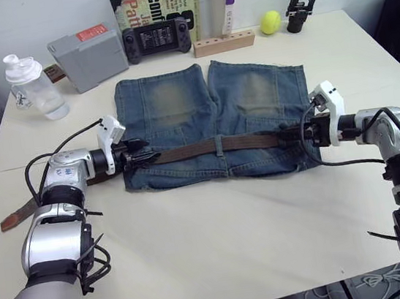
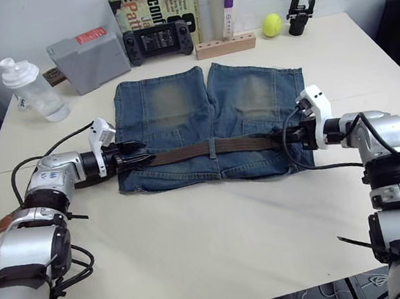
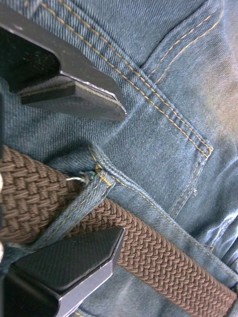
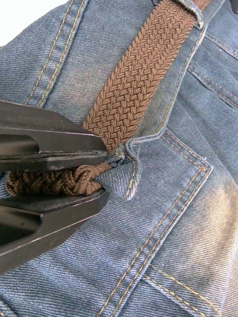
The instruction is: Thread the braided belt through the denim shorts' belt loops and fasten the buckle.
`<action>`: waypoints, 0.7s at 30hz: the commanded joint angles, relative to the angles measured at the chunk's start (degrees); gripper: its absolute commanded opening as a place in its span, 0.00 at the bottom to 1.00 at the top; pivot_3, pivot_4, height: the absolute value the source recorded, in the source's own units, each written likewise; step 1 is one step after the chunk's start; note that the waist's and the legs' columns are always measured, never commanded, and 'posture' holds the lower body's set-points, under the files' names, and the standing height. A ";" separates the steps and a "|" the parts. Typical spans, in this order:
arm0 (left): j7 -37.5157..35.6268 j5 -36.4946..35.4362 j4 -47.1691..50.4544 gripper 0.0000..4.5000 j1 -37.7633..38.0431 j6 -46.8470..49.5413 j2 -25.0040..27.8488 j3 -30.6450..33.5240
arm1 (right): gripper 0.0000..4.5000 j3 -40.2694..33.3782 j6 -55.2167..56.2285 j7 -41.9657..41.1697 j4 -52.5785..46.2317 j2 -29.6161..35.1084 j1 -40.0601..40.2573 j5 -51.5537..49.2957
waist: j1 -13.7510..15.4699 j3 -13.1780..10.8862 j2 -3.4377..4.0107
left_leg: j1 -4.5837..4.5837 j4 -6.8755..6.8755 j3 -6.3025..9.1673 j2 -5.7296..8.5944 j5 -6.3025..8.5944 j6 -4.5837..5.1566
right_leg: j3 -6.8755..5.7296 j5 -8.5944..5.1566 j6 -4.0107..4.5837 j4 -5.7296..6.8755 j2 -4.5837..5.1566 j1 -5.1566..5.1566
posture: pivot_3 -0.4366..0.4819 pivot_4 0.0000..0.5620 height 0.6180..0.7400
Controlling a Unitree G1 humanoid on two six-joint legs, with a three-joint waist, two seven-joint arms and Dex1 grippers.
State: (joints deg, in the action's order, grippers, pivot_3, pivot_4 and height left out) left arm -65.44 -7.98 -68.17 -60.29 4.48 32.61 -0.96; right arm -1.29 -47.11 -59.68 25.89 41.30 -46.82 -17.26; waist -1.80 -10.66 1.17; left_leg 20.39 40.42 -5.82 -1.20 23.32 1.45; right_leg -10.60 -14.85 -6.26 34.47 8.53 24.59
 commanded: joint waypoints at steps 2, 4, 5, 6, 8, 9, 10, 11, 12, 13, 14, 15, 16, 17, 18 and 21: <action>0.97 2.42 -1.97 0.67 -0.12 0.42 0.38 0.15 | 0.05 -2.03 -0.95 1.15 -3.94 -0.60 0.73 -2.09 | 0.00 0.00 0.00 | -0.01 0.02 0.00 0.01 0.00 0.00 | 0.02 0.00 0.00 0.02 0.02 0.00 | 0.48 0.27 0.92; 0.94 2.61 -2.06 0.50 -0.26 0.17 0.43 0.54 | 0.05 -2.24 -0.98 1.71 -4.20 -0.82 0.88 -2.32 | 0.00 0.00 -0.01 | -0.03 0.02 0.00 0.01 0.00 0.00 | 0.02 0.00 0.00 0.04 0.01 0.00 | 0.48 0.27 0.92; 0.58 2.99 -1.85 0.39 -0.23 -0.45 0.59 0.46 | 0.05 -2.31 -0.66 2.06 -3.92 -1.02 0.82 -2.24 | -0.01 0.00 0.00 | -0.03 0.02 0.00 0.01 0.00 0.00 | 0.02 0.00 0.00 0.05 0.01 0.00 | 0.48 0.27 0.92; 0.30 3.29 -1.70 0.31 -0.19 -0.88 0.70 0.40 | 0.05 -2.34 -0.44 2.30 -3.72 -1.12 0.79 -2.20 | -0.03 0.01 -0.01 | -0.03 0.02 0.00 0.01 0.00 0.00 | 0.03 0.00 0.00 0.06 0.01 0.00 | 0.48 0.27 0.92; -0.37 3.53 -1.33 0.11 -0.06 -1.38 0.89 0.37 | 0.05 -2.30 0.21 2.59 -3.34 -1.30 0.65 -1.98 | -0.05 0.00 -0.01 | -0.04 0.03 -0.01 0.01 0.00 0.00 | 0.03 0.00 0.00 0.07 0.02 0.00 | 0.48 0.27 0.92; -0.35 3.86 -1.16 0.03 0.13 -2.06 1.03 0.20 | 0.05 -2.32 0.58 2.74 -3.21 -1.35 0.56 -1.91 | -0.06 0.00 0.00 | -0.04 0.04 -0.01 0.01 0.00 0.00 | 0.04 0.00 0.00 0.07 0.01 0.00 | 0.48 0.27 0.92; -0.32 4.15 -1.07 0.00 0.26 -2.59 1.12 0.10 | 0.05 -2.33 0.84 2.85 -3.12 -1.37 0.50 -1.87 | -0.06 0.01 -0.01 | -0.04 0.04 -0.01 0.01 0.00 0.00 | 0.04 0.00 0.00 0.08 0.02 0.00 | 0.48 0.27 0.92; -0.10 4.18 -1.09 0.00 0.33 -2.74 1.17 0.31 | 0.05 -2.43 1.34 3.07 -2.71 -1.49 0.32 -1.78 | -0.06 0.01 -0.01 | -0.04 0.04 -0.01 0.01 0.00 0.00 | 0.03 0.00 0.00 0.08 0.01 0.00 | 0.48 0.27 0.92; 0.04 4.20 -1.14 0.00 0.36 -2.79 1.17 0.52 | 0.05 -2.49 1.70 3.23 -2.42 -1.58 0.19 -1.72 | -0.07 0.01 -0.01 | -0.04 0.04 -0.01 0.01 0.00 0.00 | 0.03 0.00 0.00 0.08 0.02 0.00 | 0.48 0.27 0.92; 0.11 4.19 -1.21 0.00 0.35 -2.75 1.15 0.73 | 0.05 -2.52 1.92 3.32 -2.22 -1.63 0.12 -1.69 | -0.08 0.01 -0.01 | -0.04 0.04 -0.01 0.01 0.00 0.00 | 0.03 0.00 0.00 0.09 0.02 0.00 | 0.48 0.27 0.92; 0.07 4.07 -1.09 0.00 0.43 -3.05 1.24 1.00 | 0.05 -2.71 2.80 3.52 -2.00 -1.70 0.03 -1.62 | -0.09 0.01 -0.01 | -0.04 0.05 -0.01 0.01 0.00 0.00 | 0.03 0.00 0.00 0.09 0.02 0.00 | 0.48 0.27 0.92; 0.08 3.95 -0.84 0.00 0.54 -3.38 1.38 1.23 | 0.05 -3.02 3.40 3.83 -1.97 -1.78 0.03 -1.67 | -0.11 0.01 -0.01 | -0.04 0.06 -0.01 0.01 0.00 0.00 | 0.04 0.00 0.00 0.10 0.02 0.00 | 0.48 0.27 0.92; 0.40 3.78 -0.36 0.00 0.60 -3.94 1.59 1.56 | 0.05 -3.50 3.99 4.13 -1.88 -1.82 -0.11 -1.82 | -0.13 0.00 -0.01 | -0.04 0.07 -0.01 0.01 0.00 0.00 | 0.04 0.00 0.00 0.12 0.02 0.00 | 0.48 0.27 0.92; 0.28 3.46 0.31 0.00 0.72 -4.46 1.83 1.99 | 0.05 -4.03 4.70 4.37 -2.03 -1.80 -0.11 -2.05 | -0.14 0.00 -0.01 | -0.04 0.07 -0.01 0.01 0.00 0.00 | 0.04 0.00 0.00 0.13 0.02 0.00 | 0.48 0.27 0.92; 0.17 3.27 0.74 0.00 0.79 -4.79 1.97 2.28 | 0.05 -4.35 5.12 4.50 -2.14 -1.79 -0.10 -2.21 | -0.15 0.00 -0.01 | -0.04 0.07 -0.01 0.01 0.00 0.00 | 0.03 0.00 0.00 0.13 0.02 0.01 | 0.48 0.27 0.92; 1.10 0.60 5.20 0.00 2.36 -7.26 2.64 5.30 | 0.05 -7.05 7.43 4.01 -7.33 -1.54 2.41 -4.47 | -0.17 0.00 -0.01 | -0.04 0.08 0.00 0.01 0.00 0.00 | 0.03 0.00 0.00 0.14 0.02 0.01 | 0.48 0.27 0.92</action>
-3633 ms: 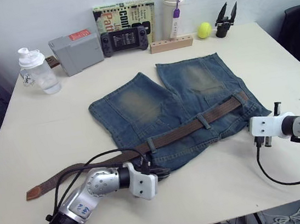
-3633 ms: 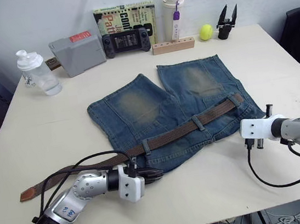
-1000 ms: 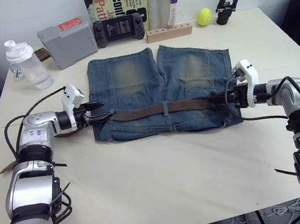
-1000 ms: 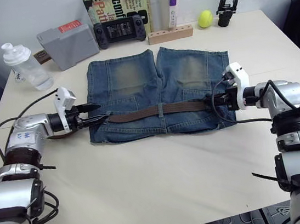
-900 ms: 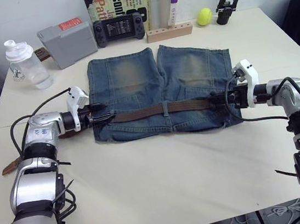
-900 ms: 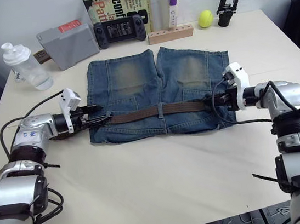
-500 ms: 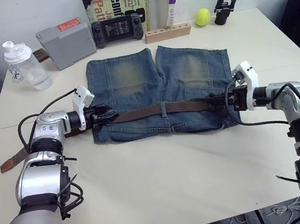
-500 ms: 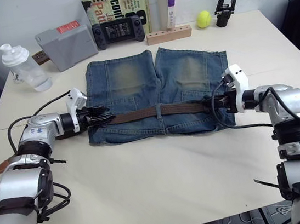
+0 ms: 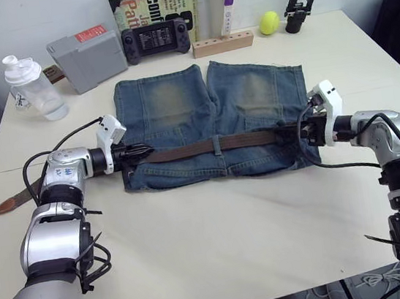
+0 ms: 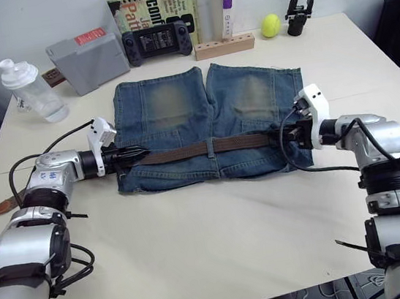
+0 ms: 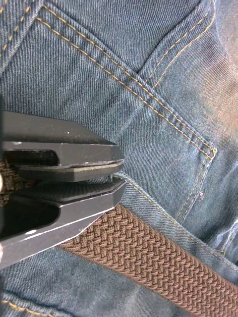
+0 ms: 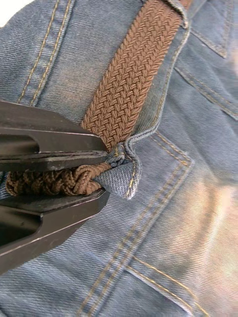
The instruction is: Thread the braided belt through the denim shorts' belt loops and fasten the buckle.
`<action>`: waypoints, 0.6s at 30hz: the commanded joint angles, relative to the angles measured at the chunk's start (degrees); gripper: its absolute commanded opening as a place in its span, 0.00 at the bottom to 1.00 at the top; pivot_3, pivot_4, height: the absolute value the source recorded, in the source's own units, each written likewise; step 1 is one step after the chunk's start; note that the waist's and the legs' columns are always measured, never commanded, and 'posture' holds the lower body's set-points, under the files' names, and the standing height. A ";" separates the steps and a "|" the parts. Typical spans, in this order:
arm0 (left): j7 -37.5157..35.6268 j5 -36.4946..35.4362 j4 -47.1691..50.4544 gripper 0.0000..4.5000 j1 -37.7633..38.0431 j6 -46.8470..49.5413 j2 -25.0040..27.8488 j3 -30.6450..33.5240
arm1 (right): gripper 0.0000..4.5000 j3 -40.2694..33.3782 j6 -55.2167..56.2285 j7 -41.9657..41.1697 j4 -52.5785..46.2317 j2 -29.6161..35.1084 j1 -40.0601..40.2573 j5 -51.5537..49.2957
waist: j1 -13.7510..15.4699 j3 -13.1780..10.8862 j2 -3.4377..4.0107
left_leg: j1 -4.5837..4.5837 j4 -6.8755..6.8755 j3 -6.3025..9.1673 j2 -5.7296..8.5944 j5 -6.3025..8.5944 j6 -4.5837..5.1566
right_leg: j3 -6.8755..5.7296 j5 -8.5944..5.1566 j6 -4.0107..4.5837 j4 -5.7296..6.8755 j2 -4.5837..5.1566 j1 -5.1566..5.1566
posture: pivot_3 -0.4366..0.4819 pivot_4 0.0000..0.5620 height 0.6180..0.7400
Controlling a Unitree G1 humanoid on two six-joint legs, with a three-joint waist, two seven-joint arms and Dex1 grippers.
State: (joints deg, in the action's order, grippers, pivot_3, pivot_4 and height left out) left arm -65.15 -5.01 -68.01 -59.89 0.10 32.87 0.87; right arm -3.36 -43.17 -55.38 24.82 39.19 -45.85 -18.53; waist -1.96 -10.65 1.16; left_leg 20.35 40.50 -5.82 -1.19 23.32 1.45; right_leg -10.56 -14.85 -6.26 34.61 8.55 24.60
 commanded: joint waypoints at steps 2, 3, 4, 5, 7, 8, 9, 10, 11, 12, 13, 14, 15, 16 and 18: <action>1.01 -3.87 11.24 0.00 5.38 -7.16 2.79 5.25 | 0.05 -7.85 4.76 0.21 -11.00 0.12 3.91 -5.36 | -0.01 0.00 0.00 | 0.03 0.02 0.01 0.00 0.00 0.00 | 0.00 0.00 0.00 0.01 0.00 0.03 | 0.48 0.27 0.92; 1.66 -5.06 17.08 0.00 8.64 -8.49 2.80 6.48 | 0.05 -9.33 5.97 -0.50 -15.12 0.02 6.63 -6.87 | -0.03 0.00 0.00 | 0.04 0.02 0.08 -0.01 0.00 0.00 | -0.01 0.00 0.00 0.06 0.00 0.06 | 0.48 0.27 0.92; 3.08 -6.06 23.46 0.00 12.34 -9.97 2.69 7.80 | 0.05 -10.48 6.89 -0.94 -19.36 0.07 9.70 -8.07 | -0.01 0.00 0.00 | 0.05 0.02 0.15 -0.02 0.00 0.00 | -0.01 0.00 0.00 0.13 0.01 0.11 | 0.48 0.27 0.92; 5.37 -6.33 30.51 0.00 16.72 -12.69 2.44 9.08 | 0.05 -11.43 9.22 -1.95 -23.84 0.02 13.36 -8.91 | -0.02 0.00 0.00 | 0.05 0.07 0.20 -0.02 0.00 0.00 | 0.00 0.00 0.00 0.19 0.01 0.11 | 0.48 0.27 0.92; 13.93 -1.21 44.69 0.00 27.83 -26.40 1.20 12.16 | 0.05 -12.62 16.71 -2.96 -32.65 -0.32 22.67 -7.53 | 0.16 0.00 -0.01 | 0.07 0.16 0.29 0.00 0.01 -0.01 | 0.00 0.00 0.00 0.24 0.03 0.08 | 0.48 0.27 0.92; 17.14 1.72 49.76 0.00 32.27 -31.99 0.53 13.39 | 0.05 -12.70 20.51 -3.37 -35.33 -0.45 26.50 -6.18 | 0.19 0.00 -0.02 | 0.11 0.21 0.27 0.02 0.01 -0.01 | 0.00 0.00 0.00 0.21 0.03 0.07 | 0.48 0.27 0.92; 19.91 4.72 54.35 0.00 36.83 -37.03 -0.46 14.73 | 0.05 -12.31 24.69 -3.70 -37.17 -0.30 30.41 -4.06 | 0.26 0.01 -0.03 | 0.10 0.10 0.27 0.02 0.01 -0.01 | 0.02 0.00 0.00 0.05 0.05 0.09 | 0.48 0.27 0.92; 22.03 6.99 58.34 0.00 41.29 -40.16 -1.82 16.27 | 0.05 -11.89 28.93 -4.24 -38.32 -0.19 34.18 -1.98 | 0.34 0.03 -0.05 | 0.01 0.09 0.54 -0.06 0.01 -0.02 | 0.06 0.00 0.00 0.19 0.07 0.05 | 0.48 0.27 0.92; 24.08 8.53 61.07 0.00 44.47 -41.90 -2.57 17.13 | 0.05 -11.65 31.73 -4.44 -39.15 -0.08 36.83 -0.75 | 0.50 0.03 -0.07 | -0.09 0.13 0.54 -0.01 0.04 -0.04 | 0.07 0.00 0.00 0.38 0.07 -0.01 | 0.48 0.27 0.92; 25.51 11.32 63.09 0.00 49.36 -47.68 -2.89 17.78 | 0.05 -10.86 35.89 -5.14 -39.79 0.78 40.82 1.45 | 0.59 0.03 -0.08 | -0.06 0.06 0.49 0.05 0.07 -0.01 | 0.16 0.00 0.00 0.05 0.10 -0.06 | 0.48 0.27 0.92; 27.00 14.42 63.48 0.00 54.23 -52.76 -2.95 18.50 | 0.05 -10.35 39.35 -6.00 -40.02 1.62 44.70 3.14 | 0.75 0.01 -0.12 | -0.10 0.15 0.46 0.09 0.07 0.00 | 0.19 0.02 -0.03 0.09 0.13 -0.17 | 0.48 0.27 0.92; 28.55 17.03 62.61 0.00 58.35 -57.44 -2.89 19.62 | 0.05 -10.09 42.46 -6.45 -39.74 2.24 47.76 4.78 | 0.84 0.01 -0.12 | -0.05 0.38 0.33 0.09 0.07 0.01 | 0.22 0.04 -0.06 0.06 0.13 -0.21 | 0.48 0.27 0.92; 30.04 19.91 60.77 0.00 62.36 -61.40 -2.45 20.67 | 0.05 -9.64 46.08 -7.11 -38.93 3.22 50.64 6.90 | 1.07 0.08 -0.10 | 0.00 0.45 0.30 0.08 0.07 0.02 | 0.22 0.04 -0.08 0.02 0.12 -0.20 | 0.48 0.27 0.92; 31.75 22.11 58.92 0.00 65.06 -63.64 -1.83 21.22 | 0.05 -9.34 48.59 -7.32 -38.15 4.05 52.60 8.29 | 1.14 0.08 -0.11 | -0.40 0.29 0.34 0.04 0.12 0.08 | 0.28 0.04 -0.08 -0.06 0.12 -0.51 | 0.48 0.27 0.92; 35.59 26.80 53.66 0.00 69.41 -66.46 -0.17 21.79 | 0.05 -8.23 49.82 -7.36 -37.46 6.04 55.99 10.47 | 1.55 0.11 -0.19 | -1.03 0.01 0.32 0.01 0.14 0.12 | 0.27 0.05 -0.09 -0.48 0.04 -1.11 | 0.48 0.27 0.92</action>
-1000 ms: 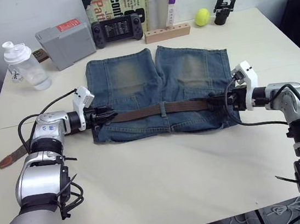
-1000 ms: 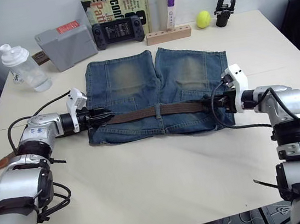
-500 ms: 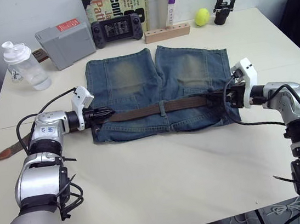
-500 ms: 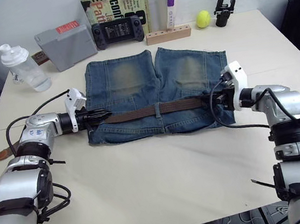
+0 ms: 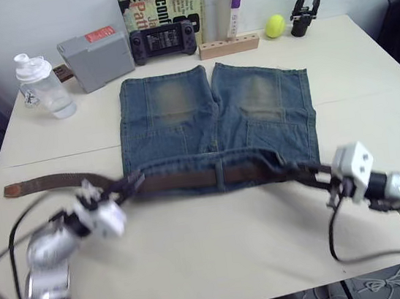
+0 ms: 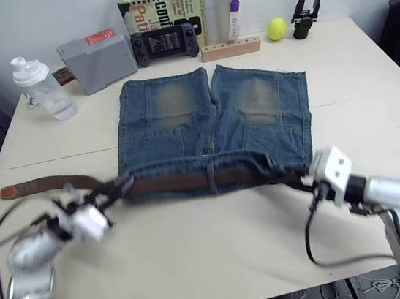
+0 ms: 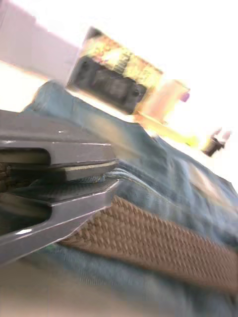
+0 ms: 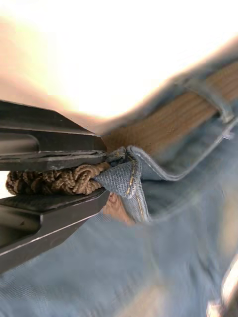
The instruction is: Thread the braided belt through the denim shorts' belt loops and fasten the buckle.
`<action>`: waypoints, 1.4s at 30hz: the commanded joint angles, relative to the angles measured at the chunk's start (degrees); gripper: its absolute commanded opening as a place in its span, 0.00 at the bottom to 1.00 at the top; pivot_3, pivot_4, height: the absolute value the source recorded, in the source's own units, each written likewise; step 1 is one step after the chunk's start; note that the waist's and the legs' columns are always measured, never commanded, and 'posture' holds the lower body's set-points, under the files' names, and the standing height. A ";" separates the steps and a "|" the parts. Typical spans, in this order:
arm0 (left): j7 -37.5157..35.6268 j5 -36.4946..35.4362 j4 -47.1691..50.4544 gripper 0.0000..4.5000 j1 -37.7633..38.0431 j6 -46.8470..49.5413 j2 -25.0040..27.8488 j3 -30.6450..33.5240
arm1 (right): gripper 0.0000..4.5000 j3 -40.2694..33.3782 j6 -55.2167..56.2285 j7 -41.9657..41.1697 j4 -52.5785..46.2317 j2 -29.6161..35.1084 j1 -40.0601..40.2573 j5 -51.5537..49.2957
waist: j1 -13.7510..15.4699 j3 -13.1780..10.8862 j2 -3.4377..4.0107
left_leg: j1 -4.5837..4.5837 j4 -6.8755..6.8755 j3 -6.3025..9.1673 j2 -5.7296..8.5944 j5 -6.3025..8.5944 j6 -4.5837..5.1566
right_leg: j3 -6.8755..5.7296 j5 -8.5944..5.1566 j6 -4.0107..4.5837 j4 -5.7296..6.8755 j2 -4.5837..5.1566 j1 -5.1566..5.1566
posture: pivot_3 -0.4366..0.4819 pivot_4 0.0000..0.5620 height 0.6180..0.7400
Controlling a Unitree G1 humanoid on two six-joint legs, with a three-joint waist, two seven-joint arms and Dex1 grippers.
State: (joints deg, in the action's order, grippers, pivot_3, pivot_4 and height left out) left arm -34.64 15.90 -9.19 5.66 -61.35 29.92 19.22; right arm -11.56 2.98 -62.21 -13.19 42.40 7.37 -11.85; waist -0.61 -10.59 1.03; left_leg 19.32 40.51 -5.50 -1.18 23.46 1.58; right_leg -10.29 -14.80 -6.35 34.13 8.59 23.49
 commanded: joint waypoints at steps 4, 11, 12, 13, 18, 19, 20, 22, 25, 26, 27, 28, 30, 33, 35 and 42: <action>11.23 10.47 -11.62 0.00 7.69 -5.02 5.29 1.51 | 0.05 2.16 -3.48 0.57 0.73 5.46 4.38 3.89 | 0.38 0.71 0.27 | -0.82 -0.45 -0.07 -0.38 0.13 0.13 | 0.21 0.00 0.00 -0.22 0.00 -0.55 | 0.48 0.27 0.92; 14.90 7.41 -9.53 0.29 8.16 -1.70 8.00 -3.47 | 0.46 2.51 -4.93 5.83 5.61 7.58 1.20 6.67 | 0.19 1.66 0.79 | -1.38 -0.59 -0.32 -0.61 0.38 0.08 | 0.17 -0.11 0.17 -0.25 -0.04 -0.90 | 0.48 0.27 0.92; 16.00 8.95 -9.11 0.40 8.55 -1.62 8.27 -3.44 | 0.56 2.55 -4.00 6.75 6.74 8.17 0.81 7.53 | 0.25 1.72 0.69 | -1.40 -0.59 -0.32 -0.61 0.38 0.08 | 0.17 -0.11 0.18 -0.25 -0.04 -0.91 | 0.48 0.27 0.92; 17.45 10.55 -8.77 0.49 8.99 -1.79 8.38 -3.11 | 0.67 2.62 -3.69 7.20 7.44 8.74 0.66 7.78 | 0.27 1.79 0.56 | -1.41 -0.58 -0.32 -0.61 0.38 0.09 | 0.16 -0.11 0.18 -0.25 -0.04 -0.92 | 0.48 0.27 0.92; 25.17 17.24 -6.35 0.94 14.78 -5.14 8.34 0.11 | 1.00 2.06 -0.96 8.23 7.97 11.36 2.58 8.53 | 0.55 2.20 0.08 | -1.51 -0.53 -0.28 -0.59 0.49 0.16 | 0.21 -0.11 0.18 -0.29 0.06 -1.03 | 0.48 0.27 0.92; 26.20 18.10 -5.54 0.98 16.74 -5.67 8.37 0.57 | 1.00 1.48 -0.40 8.05 7.56 11.86 2.87 8.11 | 0.48 2.27 0.16 | -1.53 -0.53 -0.28 -0.60 0.55 0.16 | 0.25 -0.11 0.18 -0.30 0.07 -1.04 | 0.48 0.27 0.92; 27.13 18.84 -4.87 0.98 18.10 -5.88 8.45 0.79 | 1.00 1.10 0.09 8.00 7.34 12.27 3.06 7.77 | 0.46 2.29 0.20 | -1.55 -0.54 -0.31 -0.61 0.61 0.18 | 0.28 -0.11 0.18 -0.32 0.09 -1.04 | 0.48 0.27 0.92; 28.15 17.70 -2.57 0.98 20.42 -5.86 8.38 1.34 | 1.00 -0.52 -0.56 6.18 5.52 13.00 3.23 3.99 | 0.42 2.29 0.27 | -1.63 -0.54 -0.42 -0.61 0.72 0.26 | 0.31 -0.12 0.18 -0.35 0.10 -1.05 | 0.48 0.27 0.92; 27.77 12.40 2.57 0.98 21.99 -3.62 8.92 1.69 | 1.00 -3.77 -4.54 1.29 1.75 14.67 3.69 -3.51 | 0.34 1.96 0.50 | -1.68 -0.53 -0.71 -0.62 0.82 0.37 | 0.46 -0.14 0.23 -0.60 0.31 -0.98 | 0.48 0.27 0.92; 27.49 11.13 3.71 0.98 21.91 -2.69 9.40 1.60 | 1.00 -4.44 -5.72 0.02 1.16 15.25 3.91 -4.79 | 0.36 1.78 0.53 | -1.68 -0.53 -0.75 -0.62 0.82 0.38 | 0.60 -0.14 0.23 -0.59 0.58 -0.96 | 0.48 0.27 0.92; 26.43 8.34 4.74 0.98 21.34 -0.63 10.39 1.28 | 1.00 -5.04 -6.30 -1.25 1.13 16.13 3.42 -5.63 | 0.39 1.70 0.55 | -1.67 -0.53 -0.80 -0.61 0.83 0.40 | 0.61 -0.16 0.26 -0.51 0.71 -0.89 | 0.48 0.27 0.92; 25.64 6.37 5.41 0.98 20.97 0.88 11.10 1.03 | 1.00 -5.45 -6.69 -2.08 1.14 16.68 3.03 -6.09 | 0.40 1.54 0.51 | -1.65 -0.53 -0.80 -0.61 0.82 0.39 | 0.59 -0.17 0.28 -0.48 0.73 -0.85 | 0.48 0.27 0.92; 23.83 2.62 5.83 0.98 19.55 3.49 13.47 1.21 | 1.00 -7.09 -11.00 -5.52 0.07 19.29 4.16 -8.70 | 0.58 1.36 0.41 | -1.58 -0.52 -0.80 -0.63 0.79 0.33 | 0.57 -0.20 0.33 -0.34 0.73 -0.69 | 0.48 0.27 0.92; 22.96 -0.34 4.43 0.98 18.75 5.73 15.14 2.55 | 1.00 -9.98 -17.51 -9.61 -2.06 22.01 6.64 -12.74 | 0.71 1.31 0.34 | -1.14 -0.44 -0.73 -0.62 0.74 0.30 | 0.46 -0.20 0.34 -0.27 0.76 -0.35 | 0.48 0.27 0.92; 22.58 -3.03 2.31 0.98 18.70 8.05 15.73 4.10 | 1.00 -13.13 -23.91 -12.26 -4.21 23.39 8.42 -17.40 | 0.64 1.28 0.30 | -1.05 -0.44 -0.76 -0.60 0.74 0.31 | 0.41 -0.19 0.33 -0.24 0.74 -0.27 | 0.48 0.27 0.92; 19.07 -12.56 5.51 0.98 15.32 18.57 17.29 7.55 | 1.00 -15.21 -42.64 -2.65 -6.81 19.52 -6.00 -35.03 | -0.05 1.04 -0.13 | -0.99 -0.39 -0.89 -0.64 0.75 0.33 | 0.14 -0.10 0.18 -0.26 0.33 -0.20 | 0.48 0.27 0.92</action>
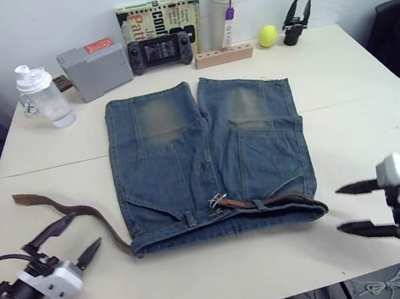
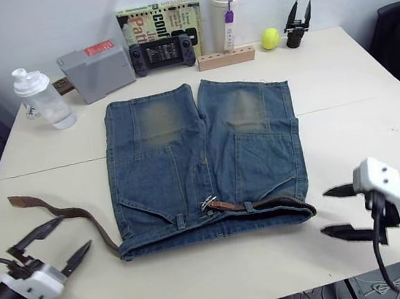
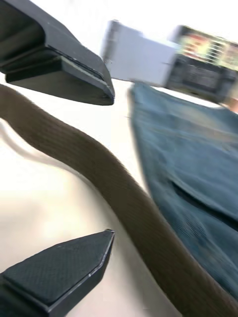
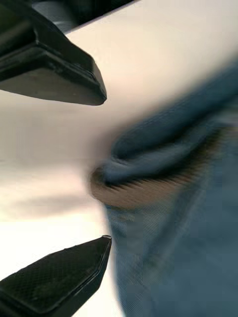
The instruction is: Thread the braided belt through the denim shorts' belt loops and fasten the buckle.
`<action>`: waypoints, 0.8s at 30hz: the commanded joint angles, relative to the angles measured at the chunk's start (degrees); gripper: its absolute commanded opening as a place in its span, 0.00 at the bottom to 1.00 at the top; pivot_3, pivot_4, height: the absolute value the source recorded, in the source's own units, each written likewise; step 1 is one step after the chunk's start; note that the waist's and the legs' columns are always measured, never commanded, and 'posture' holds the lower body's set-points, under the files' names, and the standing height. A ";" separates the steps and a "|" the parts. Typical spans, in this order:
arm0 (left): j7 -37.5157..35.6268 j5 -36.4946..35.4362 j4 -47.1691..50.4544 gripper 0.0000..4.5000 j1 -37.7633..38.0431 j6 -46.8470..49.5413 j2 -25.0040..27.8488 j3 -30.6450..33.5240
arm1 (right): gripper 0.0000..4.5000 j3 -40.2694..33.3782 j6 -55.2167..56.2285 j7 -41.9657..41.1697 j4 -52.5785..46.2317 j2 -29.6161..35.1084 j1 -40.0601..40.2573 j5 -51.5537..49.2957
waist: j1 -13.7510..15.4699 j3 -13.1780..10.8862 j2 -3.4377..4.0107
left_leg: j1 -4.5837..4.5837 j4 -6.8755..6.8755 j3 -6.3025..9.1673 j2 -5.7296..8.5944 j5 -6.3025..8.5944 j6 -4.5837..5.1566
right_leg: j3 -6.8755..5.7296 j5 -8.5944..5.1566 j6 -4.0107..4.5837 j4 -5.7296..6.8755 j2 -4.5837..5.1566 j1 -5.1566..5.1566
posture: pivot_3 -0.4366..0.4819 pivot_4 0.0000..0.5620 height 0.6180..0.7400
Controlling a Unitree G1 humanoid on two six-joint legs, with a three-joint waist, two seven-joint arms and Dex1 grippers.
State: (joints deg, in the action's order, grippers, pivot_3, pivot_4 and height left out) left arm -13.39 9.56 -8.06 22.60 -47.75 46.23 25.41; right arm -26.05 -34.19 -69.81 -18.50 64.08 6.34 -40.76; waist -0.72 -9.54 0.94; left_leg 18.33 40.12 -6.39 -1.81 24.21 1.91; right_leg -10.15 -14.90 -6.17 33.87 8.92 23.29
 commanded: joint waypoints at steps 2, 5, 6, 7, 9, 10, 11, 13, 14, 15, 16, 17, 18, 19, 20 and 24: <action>-5.73 -13.35 10.33 0.98 -4.23 13.30 1.27 -0.57 | 1.00 2.57 -8.13 11.12 -0.53 -4.93 -11.58 -6.13 | 0.27 -0.02 -0.10 | 0.06 0.00 0.04 0.00 0.00 -0.02 | 0.14 0.00 0.01 0.06 0.37 0.09 | 0.48 0.27 0.92; -9.71 -22.08 19.08 0.98 -9.16 28.73 1.41 -5.22 | 1.00 9.96 -9.37 22.04 3.57 -11.20 -22.61 0.16 | 0.88 -0.04 -0.08 | 0.23 0.05 0.12 0.07 -0.05 -0.09 | 0.16 0.00 0.01 0.24 0.44 0.19 | 0.48 0.27 0.92; -11.41 -27.25 21.61 0.98 -12.04 37.35 1.46 -7.93 | 1.00 12.88 -9.66 24.68 5.64 -13.51 -26.37 2.30 | 0.84 -0.05 -0.05 | 0.28 0.06 0.14 0.17 -0.06 -0.10 | 0.12 0.00 0.01 0.29 0.28 0.21 | 0.48 0.27 0.92; -12.57 -30.81 23.39 0.98 -14.00 43.61 1.45 -9.58 | 1.00 14.76 -9.96 26.18 7.01 -14.97 -28.76 3.61 | 0.79 -0.05 -0.03 | 0.31 0.10 0.06 0.18 -0.08 -0.11 | 0.08 0.01 -0.01 0.31 0.02 0.27 | 0.48 0.27 0.92; -15.20 -36.40 23.48 0.98 -19.28 56.01 1.69 -13.29 | 1.00 19.44 -11.02 27.22 10.70 -16.98 -32.41 6.77 | 0.70 -0.05 0.03 | 0.35 0.15 0.00 0.17 -0.09 -0.11 | 0.12 0.04 -0.07 0.28 -0.15 0.28 | 0.48 0.27 0.92; -16.24 -36.31 22.99 0.98 -21.70 58.53 1.55 -14.79 | 1.00 21.32 -11.97 28.07 13.13 -17.90 -33.97 8.28 | 0.65 -0.05 0.03 | 0.43 0.18 0.01 0.12 -0.11 -0.14 | 0.14 0.05 -0.09 0.27 -0.30 0.34 | 0.48 0.27 0.92; -16.92 -36.10 22.78 0.98 -23.47 60.46 1.42 -15.74 | 1.00 22.56 -12.64 28.58 14.96 -18.56 -35.15 9.41 | 0.59 -0.05 0.03 | 0.45 0.19 0.00 0.15 -0.15 -0.20 | 0.13 0.05 -0.09 0.30 -0.38 0.36 | 0.48 0.27 0.92; -19.42 -35.16 21.32 0.98 -27.28 65.41 1.09 -19.94 | 1.00 25.21 -13.10 29.63 19.56 -19.74 -37.08 12.37 | 0.53 -0.05 0.03 | 0.59 0.17 -0.13 0.24 -0.19 -0.31 | 0.06 0.05 -0.09 0.22 -0.63 0.44 | 0.48 0.27 0.92; -20.28 -34.84 20.98 0.98 -28.28 66.59 0.78 -20.97 | 1.00 25.75 -13.15 29.69 20.81 -20.09 -37.58 13.10 | 0.54 -0.05 0.03 | 0.63 0.13 -0.30 0.23 -0.22 -0.36 | 0.02 0.04 -0.08 0.21 -0.68 0.44 | 0.48 0.27 0.92; -19.86 -34.12 20.06 0.98 -30.14 69.28 0.03 -22.52 | 1.00 26.50 -12.82 29.48 22.14 -20.33 -38.05 14.02 | 0.53 -0.06 0.03 | 0.70 0.11 -0.36 0.21 -0.25 -0.41 | -0.01 0.03 -0.06 0.18 -0.73 0.49 | 0.48 0.27 0.92; -19.47 -34.16 19.30 0.98 -31.90 71.27 -1.10 -23.28 | 1.00 27.05 -12.74 28.90 23.06 -20.52 -38.43 14.53 | 0.61 -0.06 0.05 | 0.88 0.05 -0.36 0.16 -0.29 -0.49 | -0.01 0.03 -0.06 0.10 -0.81 0.63 | 0.48 0.27 0.92; -18.92 -34.26 18.34 0.98 -33.55 73.97 -1.92 -23.80 | 1.00 27.82 -12.30 28.12 23.70 -20.59 -38.68 15.21 | 0.65 -0.06 0.05 | 0.88 0.01 -0.35 0.15 -0.30 -0.51 | -0.01 0.02 -0.05 0.10 -0.84 0.64 | 0.48 0.27 0.92; -18.87 -33.45 17.25 1.00 -34.86 75.45 -2.31 -24.54 | 0.88 28.75 -12.17 27.68 24.22 -20.58 -38.89 16.08 | 0.61 -0.06 0.04 | 0.89 -0.02 -0.34 0.13 -0.32 -0.55 | -0.01 0.02 -0.04 0.07 -0.89 0.64 | 0.48 0.27 0.92; -19.12 -32.16 16.59 0.94 -35.61 75.82 -2.21 -25.17 | 0.81 29.56 -12.24 27.05 24.47 -20.45 -38.96 16.73 | 0.53 -0.06 0.04 | 0.90 -0.03 -0.33 0.09 -0.34 -0.58 | -0.01 0.02 -0.04 0.05 -0.93 0.64 | 0.48 0.27 0.92; -19.21 -30.88 16.10 0.88 -36.05 75.94 -2.11 -25.62 | 0.72 30.20 -12.53 26.44 24.57 -20.33 -38.96 17.20 | 0.41 -0.06 0.04 | 0.88 -0.03 -0.34 0.07 -0.34 -0.59 | 0.00 0.02 -0.04 0.06 -0.96 0.64 | 0.48 0.27 0.92; -21.69 -26.70 13.24 0.55 -37.70 74.89 -1.95 -28.53 | 0.32 34.40 -13.03 23.28 24.25 -19.39 -37.93 20.18 | 0.18 -0.06 0.04 | 0.84 -0.07 -0.35 -0.01 -0.37 -0.66 | 0.02 0.00 0.00 0.05 -1.03 0.64 | 0.48 0.27 0.92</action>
State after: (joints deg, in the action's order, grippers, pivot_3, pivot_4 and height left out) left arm -33.91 -19.69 6.02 -14.52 27.71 43.74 -1.92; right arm 4.91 -46.52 -44.07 6.49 44.42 -32.56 -22.06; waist -0.54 -9.60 0.98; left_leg 19.17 40.05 -6.74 -1.82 23.84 1.25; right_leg -10.13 -14.91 -6.17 33.92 7.88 23.92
